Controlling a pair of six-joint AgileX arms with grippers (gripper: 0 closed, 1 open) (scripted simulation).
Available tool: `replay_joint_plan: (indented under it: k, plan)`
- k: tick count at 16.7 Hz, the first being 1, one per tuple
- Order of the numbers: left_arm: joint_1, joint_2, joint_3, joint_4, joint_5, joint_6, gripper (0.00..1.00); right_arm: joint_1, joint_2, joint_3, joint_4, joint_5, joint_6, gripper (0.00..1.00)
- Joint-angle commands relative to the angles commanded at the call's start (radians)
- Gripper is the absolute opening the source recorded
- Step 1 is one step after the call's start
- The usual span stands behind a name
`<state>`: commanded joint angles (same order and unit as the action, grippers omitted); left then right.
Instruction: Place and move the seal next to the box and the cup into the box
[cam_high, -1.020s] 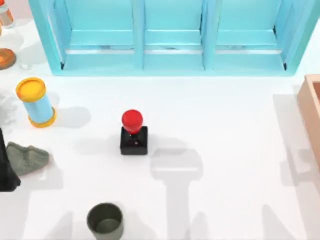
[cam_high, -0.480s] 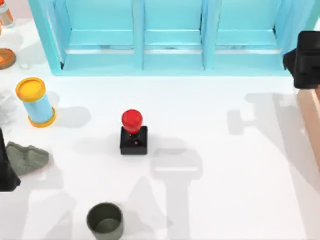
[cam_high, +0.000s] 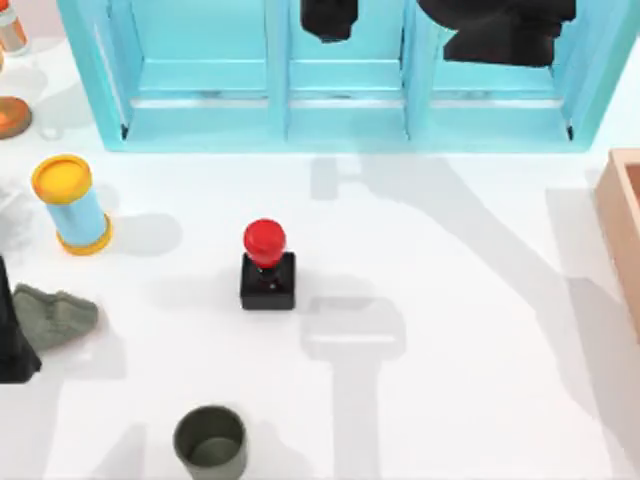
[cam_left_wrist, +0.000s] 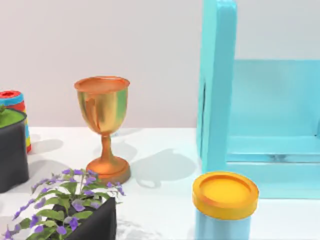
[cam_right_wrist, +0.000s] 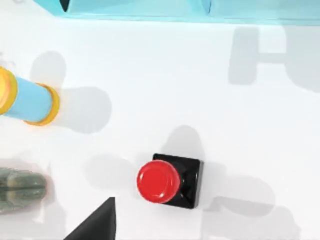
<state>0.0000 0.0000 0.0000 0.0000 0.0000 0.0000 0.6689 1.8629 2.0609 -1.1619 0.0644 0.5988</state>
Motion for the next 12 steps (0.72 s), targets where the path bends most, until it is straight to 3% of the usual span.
replay_joint_plan:
  k: [6,12]
  plan:
    - [0.0,0.0,0.0,0.0,0.0,0.0,1.0,0.13,0.514,0.545,-0.297,0.054,0.175,1.0]
    - [0.0,0.0,0.0,0.0,0.0,0.0,1.0,0.188,0.813,0.822,-0.473,0.095,0.27,1.0]
